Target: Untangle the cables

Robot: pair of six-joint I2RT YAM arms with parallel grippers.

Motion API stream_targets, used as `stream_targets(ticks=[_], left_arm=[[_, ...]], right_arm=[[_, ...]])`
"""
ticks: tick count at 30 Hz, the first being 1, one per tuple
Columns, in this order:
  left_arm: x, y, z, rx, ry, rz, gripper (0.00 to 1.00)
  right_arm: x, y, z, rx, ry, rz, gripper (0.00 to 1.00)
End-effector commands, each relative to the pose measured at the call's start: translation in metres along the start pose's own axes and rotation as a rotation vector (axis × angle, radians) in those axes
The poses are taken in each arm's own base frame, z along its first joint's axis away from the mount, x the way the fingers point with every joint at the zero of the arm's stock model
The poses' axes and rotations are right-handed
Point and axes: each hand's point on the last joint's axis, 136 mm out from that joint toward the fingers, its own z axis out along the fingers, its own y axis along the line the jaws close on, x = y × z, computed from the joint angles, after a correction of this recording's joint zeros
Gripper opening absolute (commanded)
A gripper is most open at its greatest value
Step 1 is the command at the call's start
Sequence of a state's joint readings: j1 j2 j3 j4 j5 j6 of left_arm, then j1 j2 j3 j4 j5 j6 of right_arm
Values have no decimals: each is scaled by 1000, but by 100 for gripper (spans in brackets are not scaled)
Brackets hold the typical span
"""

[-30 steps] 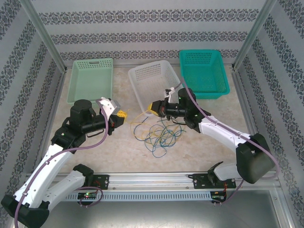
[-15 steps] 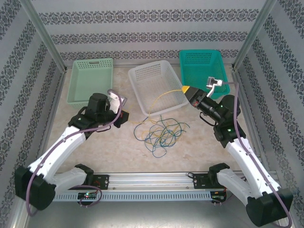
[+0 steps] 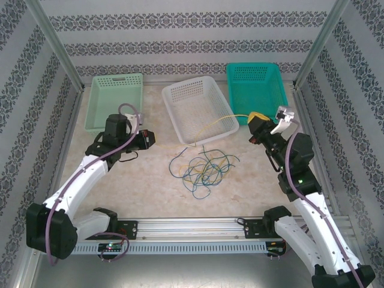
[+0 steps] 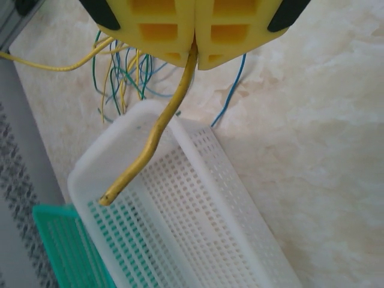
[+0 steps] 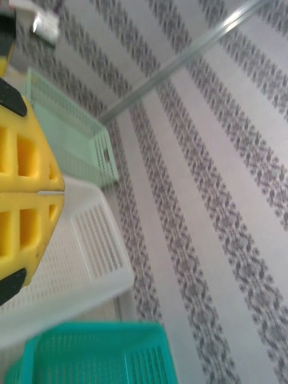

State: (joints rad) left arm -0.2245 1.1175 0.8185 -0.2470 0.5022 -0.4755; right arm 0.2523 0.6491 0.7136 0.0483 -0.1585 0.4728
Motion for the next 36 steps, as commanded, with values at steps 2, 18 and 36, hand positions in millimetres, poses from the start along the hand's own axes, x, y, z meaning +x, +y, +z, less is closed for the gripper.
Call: stream_targets(ticks=[2,18,36], left_arm=[[-37,12,-20,-17,-238,-141,3],[-89,17,-102,46,-792,-346,0],[-111,-36,-101,4,-569,11,0]], right_arm=[[2,-36,-11,181,-54,-112,0],[102,-93,-20,379,262,-88,0],[105,-76,-15,345,452,-159,82]])
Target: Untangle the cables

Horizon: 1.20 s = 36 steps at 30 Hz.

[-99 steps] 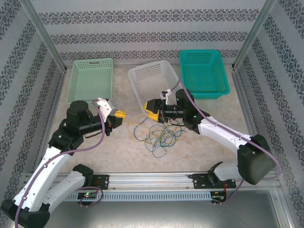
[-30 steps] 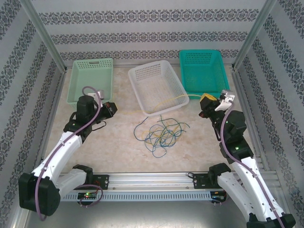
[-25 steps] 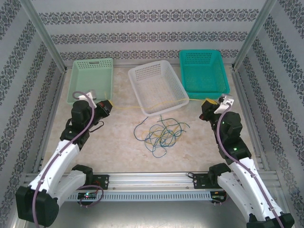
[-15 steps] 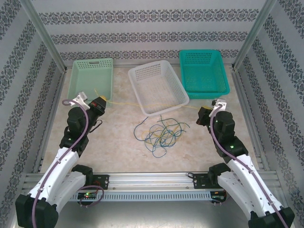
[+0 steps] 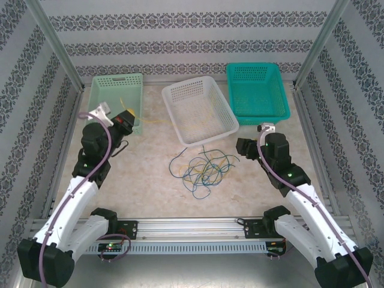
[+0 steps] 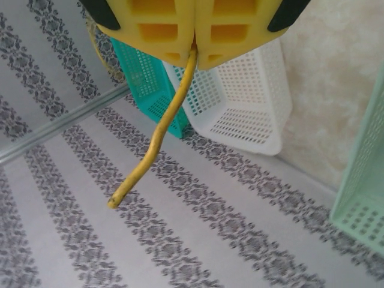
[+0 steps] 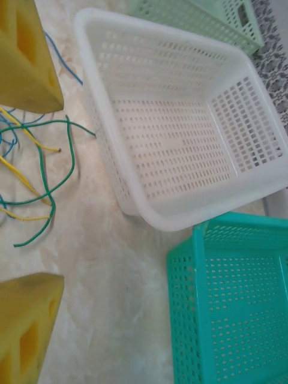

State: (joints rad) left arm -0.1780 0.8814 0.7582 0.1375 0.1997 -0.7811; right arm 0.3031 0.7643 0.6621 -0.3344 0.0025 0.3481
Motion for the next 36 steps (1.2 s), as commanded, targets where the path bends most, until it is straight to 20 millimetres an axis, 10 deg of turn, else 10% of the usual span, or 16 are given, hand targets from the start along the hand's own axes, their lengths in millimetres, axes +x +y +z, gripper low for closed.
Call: stream_targets(ticks=[1,5,13,22,36], left_arm=[[-7,-14,-8,-22,87,210,0],[-12,-22,-12,-37,135,308,0],[34,-43,17,117,417,267,0],[46,-83,23,296,479,250,0],[46,-104,22,393,478,271,0]], right_arm=[[-19,-9,-19,75,-28,-68,84],[-32,-4,-27,70,-24,-112,84],[-37,131,-26,-202,-25,-636,85],[-29,218,12,-466,18,-727,86],[-8,260,60,-609,164,-708,80]])
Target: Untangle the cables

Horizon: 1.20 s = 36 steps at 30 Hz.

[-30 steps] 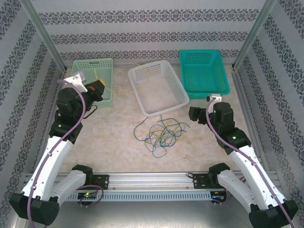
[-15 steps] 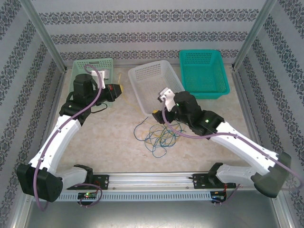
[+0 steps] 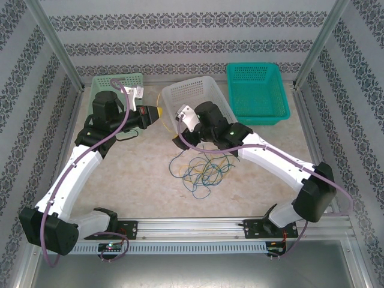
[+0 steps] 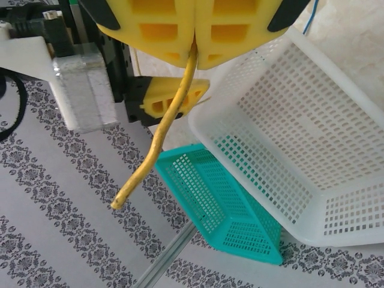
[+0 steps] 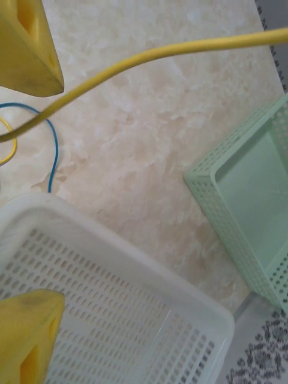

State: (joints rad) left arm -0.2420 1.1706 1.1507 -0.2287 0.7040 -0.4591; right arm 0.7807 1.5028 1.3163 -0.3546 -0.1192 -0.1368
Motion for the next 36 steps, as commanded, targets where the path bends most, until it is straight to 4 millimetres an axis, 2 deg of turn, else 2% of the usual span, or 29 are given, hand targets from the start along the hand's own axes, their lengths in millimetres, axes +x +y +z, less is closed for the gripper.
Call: stream_targets(ticks=[1,5,8,9,10,12,13,15,16,20,22,26,27,31,36], left_arm=[[-20,-20,-3,59,-56,75,0],[-24,-21,0,73,-60,82,0],[-25,-22,4,93,-61,81,0],[-26,-21,6,94,-60,77,1],[-27,-19,8,88,-58,72,6],[-28,-9,12,41,-58,58,40],[-29,-3,13,10,-62,54,58],[-32,9,15,-51,-70,57,81],[-33,16,17,-86,-70,56,99],[-33,42,32,-183,-29,36,100],[-25,54,48,-193,31,10,100],[10,82,95,-236,242,-41,100],[18,87,106,-233,281,-51,100],[36,104,147,-219,374,-110,87],[64,128,173,-279,478,-164,78]], right_arm=[[-16,10,2,-81,-37,4,74],[-12,1,8,-85,-16,34,47],[-17,-2,6,-103,-30,40,32],[-18,-5,5,-101,-33,44,26],[-19,-8,4,-97,-34,48,21],[-20,-17,-3,-76,-35,66,9],[-19,-28,-7,-41,-34,81,4],[-16,-59,-21,47,-31,130,0],[-14,-80,-30,95,-35,178,0],[-6,-170,-73,308,-75,330,0],[-8,-199,-89,361,-75,342,0],[-13,-244,-105,454,-46,338,0],[-12,-256,-106,476,-50,343,0],[9,-307,-96,539,-34,424,0],[22,-351,-77,533,-85,511,0]])
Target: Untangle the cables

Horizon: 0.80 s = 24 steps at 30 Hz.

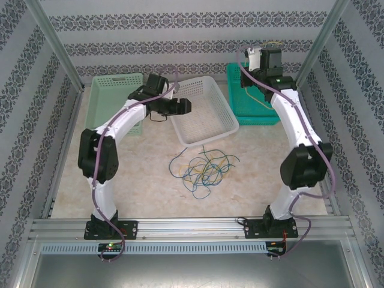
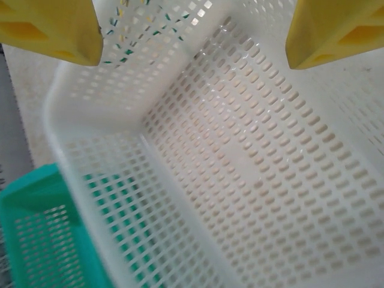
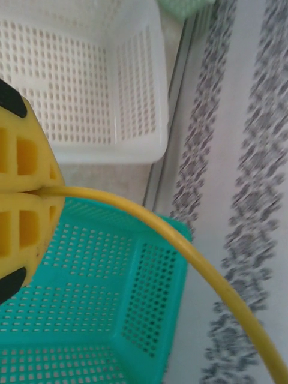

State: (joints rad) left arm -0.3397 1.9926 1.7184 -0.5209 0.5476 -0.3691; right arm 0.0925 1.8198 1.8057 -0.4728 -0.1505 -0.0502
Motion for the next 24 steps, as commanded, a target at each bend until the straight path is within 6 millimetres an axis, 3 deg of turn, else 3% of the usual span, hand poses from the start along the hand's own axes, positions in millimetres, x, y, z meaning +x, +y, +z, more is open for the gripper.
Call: stream_targets(ticks=[1,9,13,19,24], left_arm=[[9,1,3,-42,66,-25,77],[12,8,18,-70,67,-72,77],[11,16,22,-117,90,-75,71],[10,19,13,-162,81,-82,67],[9,15,-1,-197,59,-79,68]], right_arm=[[-5,-14,24,-23,-15,74,0],[-3,-42,76,-21,13,130,0],[6,-62,97,-3,44,201,0],[11,-82,117,-57,67,370,0],[40,-80,133,-82,152,412,6]])
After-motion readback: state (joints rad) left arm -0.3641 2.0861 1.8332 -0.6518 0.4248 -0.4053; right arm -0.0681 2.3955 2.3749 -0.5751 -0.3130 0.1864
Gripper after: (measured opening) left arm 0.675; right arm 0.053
